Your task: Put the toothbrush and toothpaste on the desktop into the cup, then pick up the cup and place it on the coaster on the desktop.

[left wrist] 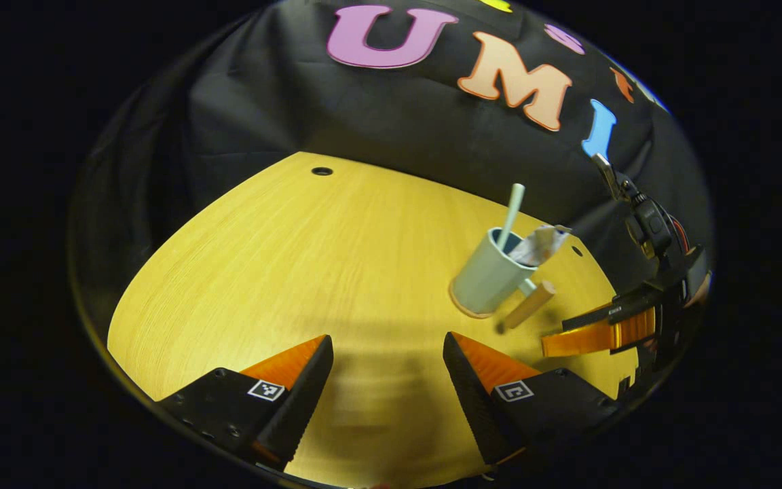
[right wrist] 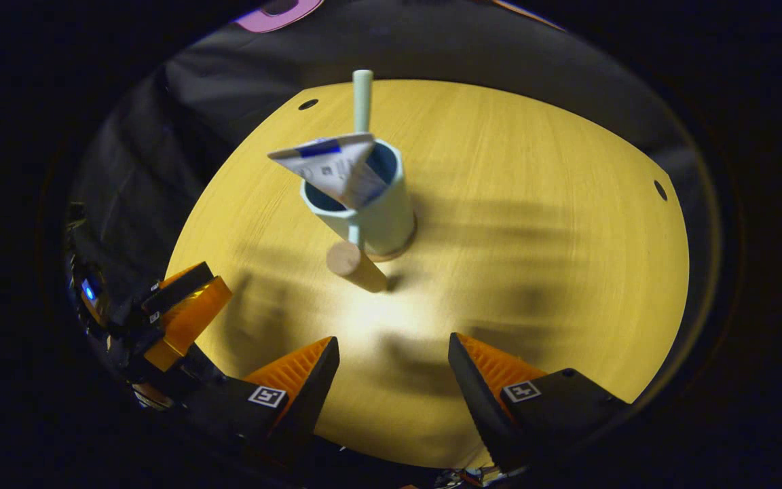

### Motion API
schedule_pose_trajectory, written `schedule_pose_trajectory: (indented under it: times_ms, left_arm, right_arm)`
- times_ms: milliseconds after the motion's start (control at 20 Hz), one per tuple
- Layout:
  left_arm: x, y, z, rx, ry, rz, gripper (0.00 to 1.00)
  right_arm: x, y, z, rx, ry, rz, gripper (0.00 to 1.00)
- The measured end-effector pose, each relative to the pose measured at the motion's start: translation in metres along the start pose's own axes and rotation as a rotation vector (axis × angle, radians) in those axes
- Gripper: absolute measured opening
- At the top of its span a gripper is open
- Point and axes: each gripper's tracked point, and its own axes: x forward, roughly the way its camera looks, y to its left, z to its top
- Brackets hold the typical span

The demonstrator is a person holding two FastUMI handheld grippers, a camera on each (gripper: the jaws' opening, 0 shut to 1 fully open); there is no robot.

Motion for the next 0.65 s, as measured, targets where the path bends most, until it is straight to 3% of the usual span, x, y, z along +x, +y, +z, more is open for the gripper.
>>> schedule_pose_trajectory:
  times_ms: [50,100,250,400,650]
  left_arm:
    - [0.0,-0.019,-0.002,0.024,0.004,-0.02,0.95]
    - [-0.002,-0.056,-0.004,0.073,0.008,-0.055,0.95]
    - [-0.005,-0.103,-0.004,0.112,0.007,-0.096,0.95]
    - [-0.01,-0.144,-0.003,0.199,0.005,-0.095,0.95]
    - [-0.018,-0.191,-0.013,0.211,-0.013,-0.092,0.95]
  right_arm:
    - [-0.003,-0.005,-0.006,0.022,-0.012,-0.003,0.96]
    - [-0.016,-0.021,-0.015,0.1,-0.066,-0.015,1.0]
    - [-0.032,-0.043,-0.004,0.229,-0.257,-0.016,1.0]
    - [-0.051,-0.072,-0.014,0.249,-0.337,-0.03,0.96]
    - [-0.085,-0.107,-0.011,0.276,-0.493,-0.001,0.99]
